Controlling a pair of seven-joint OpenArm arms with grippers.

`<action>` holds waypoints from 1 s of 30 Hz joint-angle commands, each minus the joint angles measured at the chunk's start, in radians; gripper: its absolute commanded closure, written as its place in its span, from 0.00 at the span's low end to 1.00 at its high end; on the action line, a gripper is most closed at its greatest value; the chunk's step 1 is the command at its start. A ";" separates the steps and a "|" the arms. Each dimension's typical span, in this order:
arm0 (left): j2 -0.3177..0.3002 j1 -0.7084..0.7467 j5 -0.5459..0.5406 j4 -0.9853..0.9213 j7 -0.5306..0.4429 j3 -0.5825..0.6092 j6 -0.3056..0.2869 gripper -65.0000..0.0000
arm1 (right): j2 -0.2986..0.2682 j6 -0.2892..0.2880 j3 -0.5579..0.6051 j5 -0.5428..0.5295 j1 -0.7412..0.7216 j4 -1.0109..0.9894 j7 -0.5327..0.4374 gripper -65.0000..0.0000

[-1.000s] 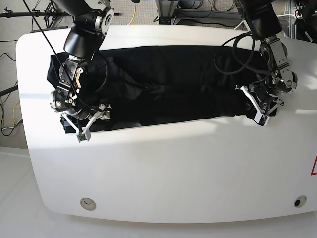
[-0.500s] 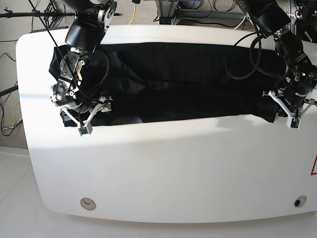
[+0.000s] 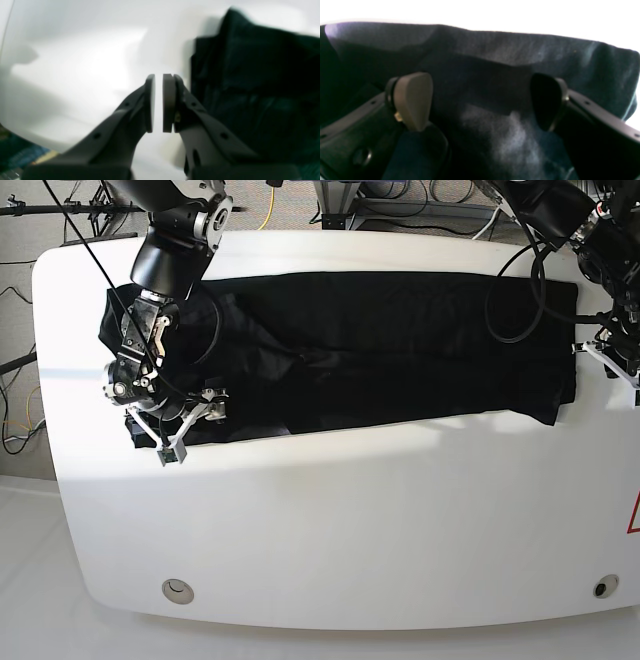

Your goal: Fold the T-shirt properly

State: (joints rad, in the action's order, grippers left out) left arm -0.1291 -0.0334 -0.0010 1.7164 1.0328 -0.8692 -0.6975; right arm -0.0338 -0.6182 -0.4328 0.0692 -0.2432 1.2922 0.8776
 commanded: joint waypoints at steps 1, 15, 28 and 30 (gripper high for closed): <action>-0.045 -0.010 -0.012 -0.054 0.002 -0.014 -0.001 0.92 | 0.001 -0.007 0.001 -0.002 0.002 -0.015 0.051 0.09; -0.113 -0.030 -0.035 -0.321 0.054 -0.080 -0.001 0.41 | -0.001 -0.007 0.001 -0.002 0.002 -0.015 0.051 0.09; -0.140 0.008 -0.319 -0.200 0.149 -0.086 -0.001 0.29 | -0.001 -0.009 0.001 -0.002 0.002 -0.015 0.051 0.09; -0.140 0.008 -0.339 -0.187 0.151 -0.084 -0.001 0.29 | -0.001 -0.009 0.001 -0.002 0.002 -0.015 0.051 0.09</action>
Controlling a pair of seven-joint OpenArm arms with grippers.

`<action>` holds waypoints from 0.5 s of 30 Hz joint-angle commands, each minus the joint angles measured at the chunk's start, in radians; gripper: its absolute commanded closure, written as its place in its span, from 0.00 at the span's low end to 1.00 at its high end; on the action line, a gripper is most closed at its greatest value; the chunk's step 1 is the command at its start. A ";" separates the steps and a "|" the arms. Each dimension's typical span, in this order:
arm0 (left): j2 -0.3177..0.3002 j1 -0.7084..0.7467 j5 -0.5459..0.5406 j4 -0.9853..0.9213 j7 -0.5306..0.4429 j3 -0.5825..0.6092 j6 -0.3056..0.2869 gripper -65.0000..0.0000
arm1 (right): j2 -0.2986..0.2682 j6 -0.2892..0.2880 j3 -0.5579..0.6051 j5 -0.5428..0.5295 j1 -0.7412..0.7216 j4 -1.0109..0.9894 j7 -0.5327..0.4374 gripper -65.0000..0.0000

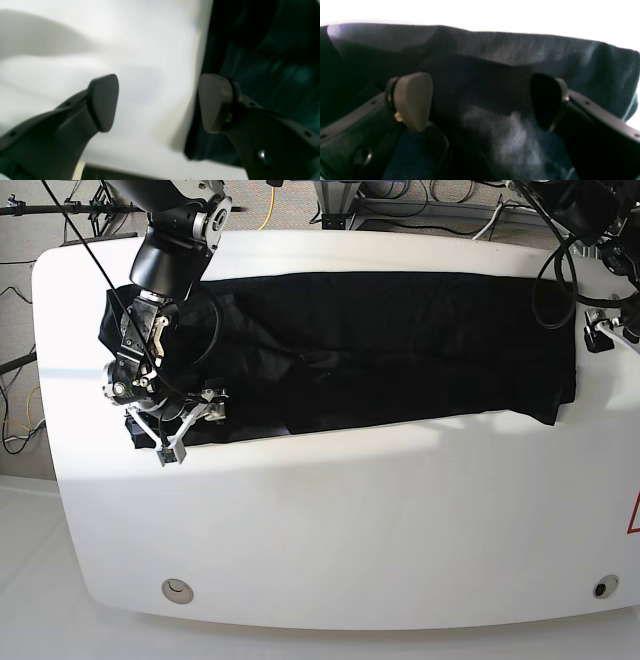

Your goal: Fold the T-shirt properly

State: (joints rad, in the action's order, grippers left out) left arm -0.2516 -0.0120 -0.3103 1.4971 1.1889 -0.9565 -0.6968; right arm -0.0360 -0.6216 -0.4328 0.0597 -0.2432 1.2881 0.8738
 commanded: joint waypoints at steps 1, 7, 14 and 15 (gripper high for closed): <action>-0.018 -0.015 -0.036 0.033 -0.005 0.003 -0.001 0.29 | 0.002 -0.005 0.001 0.007 0.002 -0.011 0.055 0.09; -0.018 -0.015 -0.091 0.024 -0.007 0.004 -0.001 0.29 | 0.002 -0.005 0.002 0.007 0.002 -0.011 0.055 0.09; -0.013 -0.016 -0.142 0.023 -0.008 0.074 -0.001 0.28 | 0.002 -0.005 0.002 0.007 0.003 -0.011 0.057 0.09; -0.012 -0.016 -0.146 0.023 -0.008 0.081 -0.001 0.28 | 0.002 -0.005 0.002 0.007 0.005 -0.011 0.057 0.09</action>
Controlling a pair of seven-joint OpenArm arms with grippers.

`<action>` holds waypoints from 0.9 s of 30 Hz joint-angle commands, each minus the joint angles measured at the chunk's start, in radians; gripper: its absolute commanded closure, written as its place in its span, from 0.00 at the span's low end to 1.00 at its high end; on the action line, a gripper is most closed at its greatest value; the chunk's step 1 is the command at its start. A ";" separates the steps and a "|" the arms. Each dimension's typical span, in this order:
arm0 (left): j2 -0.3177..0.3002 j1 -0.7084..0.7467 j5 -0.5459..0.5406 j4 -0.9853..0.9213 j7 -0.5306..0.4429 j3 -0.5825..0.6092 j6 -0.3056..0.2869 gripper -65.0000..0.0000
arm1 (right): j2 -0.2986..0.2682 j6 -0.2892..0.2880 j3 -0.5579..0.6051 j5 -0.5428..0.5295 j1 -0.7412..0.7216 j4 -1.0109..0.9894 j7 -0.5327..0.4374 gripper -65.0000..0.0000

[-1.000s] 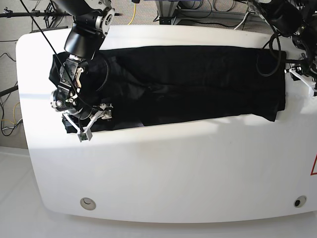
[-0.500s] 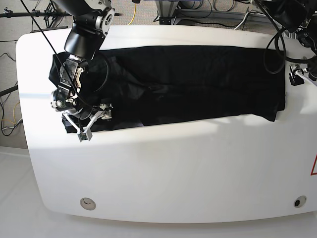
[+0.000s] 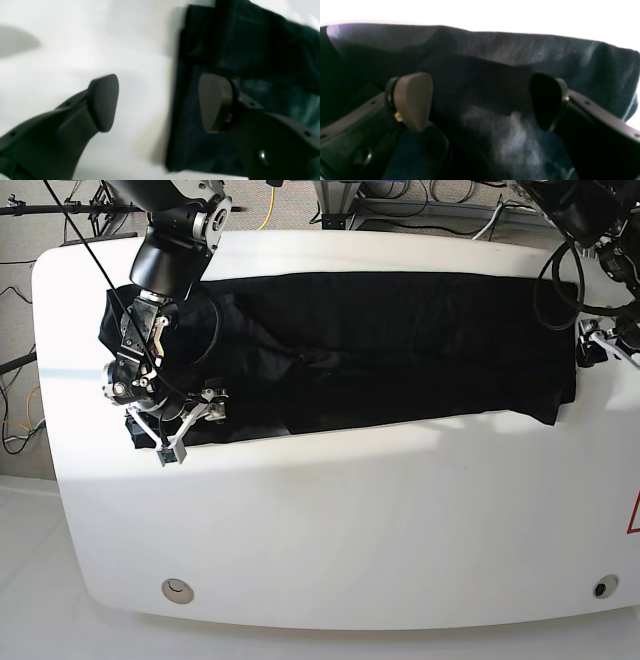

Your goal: Fold the T-shirt properly

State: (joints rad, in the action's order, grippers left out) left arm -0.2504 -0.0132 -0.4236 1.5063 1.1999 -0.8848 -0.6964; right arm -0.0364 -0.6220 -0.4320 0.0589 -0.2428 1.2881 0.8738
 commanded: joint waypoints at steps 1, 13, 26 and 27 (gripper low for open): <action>-0.011 -0.015 -0.036 0.014 -0.019 0.016 -0.002 0.28 | 0.002 -0.006 0.002 0.008 0.004 -0.011 0.057 0.09; -0.005 -0.015 -0.117 -0.146 -0.048 0.077 -0.002 0.28 | 0.002 -0.006 0.002 0.008 0.004 -0.009 0.058 0.09; -0.060 -0.009 -0.123 -0.278 -0.134 0.125 -0.002 0.28 | 0.000 -0.006 0.002 0.008 0.006 -0.008 0.058 0.09; -0.060 -0.009 -0.123 -0.290 -0.134 0.126 -0.002 0.28 | 0.000 -0.006 0.002 0.008 0.006 -0.008 0.058 0.09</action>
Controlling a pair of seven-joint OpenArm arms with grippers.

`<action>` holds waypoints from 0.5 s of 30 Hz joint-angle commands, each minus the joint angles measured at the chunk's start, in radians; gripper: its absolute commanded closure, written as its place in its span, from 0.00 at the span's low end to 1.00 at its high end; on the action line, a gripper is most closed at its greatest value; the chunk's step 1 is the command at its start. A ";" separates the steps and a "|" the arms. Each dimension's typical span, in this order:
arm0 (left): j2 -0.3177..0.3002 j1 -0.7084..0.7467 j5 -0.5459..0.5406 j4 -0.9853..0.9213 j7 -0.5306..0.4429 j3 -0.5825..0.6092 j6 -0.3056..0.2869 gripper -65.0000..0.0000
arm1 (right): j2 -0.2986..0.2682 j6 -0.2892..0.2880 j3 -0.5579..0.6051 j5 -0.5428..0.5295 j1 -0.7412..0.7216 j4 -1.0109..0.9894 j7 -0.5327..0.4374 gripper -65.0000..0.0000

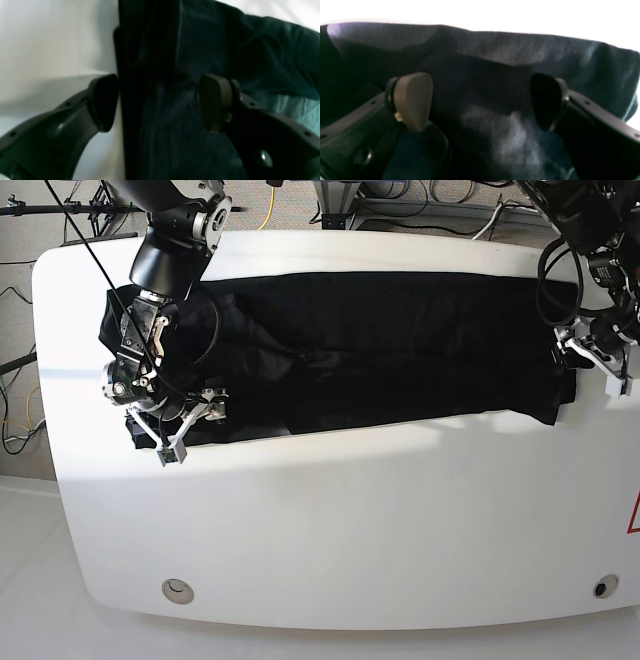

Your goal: Fold the T-shirt properly

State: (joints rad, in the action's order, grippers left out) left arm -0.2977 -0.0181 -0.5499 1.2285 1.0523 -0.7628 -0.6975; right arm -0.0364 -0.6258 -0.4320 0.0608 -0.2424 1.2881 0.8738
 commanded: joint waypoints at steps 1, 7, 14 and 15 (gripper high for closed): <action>-0.013 -0.004 0.003 -0.019 0.013 0.004 -0.001 0.28 | 0.000 -0.003 0.002 0.006 0.005 -0.008 0.058 0.09; -0.010 -0.004 0.003 -0.033 0.012 0.004 -0.001 0.28 | 0.000 -0.003 0.002 0.006 0.005 -0.008 0.058 0.09; -0.007 -0.004 0.003 -0.033 0.012 0.019 -0.001 0.28 | 0.000 -0.003 0.002 0.006 0.004 -0.008 0.058 0.09; -0.007 -0.004 0.003 -0.033 0.012 0.029 -0.001 0.28 | 0.000 -0.003 0.002 0.006 0.004 -0.008 0.058 0.09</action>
State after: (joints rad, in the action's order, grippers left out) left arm -0.3000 -0.0193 -0.5770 1.1946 1.0256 -0.7517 -0.7048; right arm -0.0368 -0.6258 -0.4320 0.0589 -0.2424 1.2881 0.8738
